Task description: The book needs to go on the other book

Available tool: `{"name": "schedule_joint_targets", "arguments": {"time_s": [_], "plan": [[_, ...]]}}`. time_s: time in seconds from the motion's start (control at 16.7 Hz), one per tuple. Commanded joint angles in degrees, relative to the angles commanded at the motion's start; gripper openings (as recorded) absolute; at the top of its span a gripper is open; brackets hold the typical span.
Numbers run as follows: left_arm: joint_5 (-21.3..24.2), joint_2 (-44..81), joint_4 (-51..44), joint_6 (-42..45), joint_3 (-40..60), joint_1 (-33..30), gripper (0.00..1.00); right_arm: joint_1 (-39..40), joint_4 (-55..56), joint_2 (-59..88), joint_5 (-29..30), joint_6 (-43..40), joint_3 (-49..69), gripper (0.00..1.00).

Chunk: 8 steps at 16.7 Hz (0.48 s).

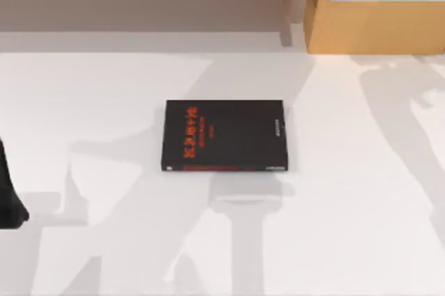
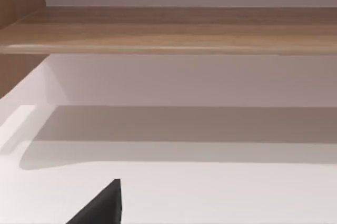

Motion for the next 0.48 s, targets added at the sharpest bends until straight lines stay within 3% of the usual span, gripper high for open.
{"name": "schedule_joint_targets", "arguments": {"time_s": [0.48], "plan": [[0.0,0.0,0.0,0.0,0.0,0.0,1.0,28.31,-1.52,20.84,13.88,37.87,1.1,0.0]]}}
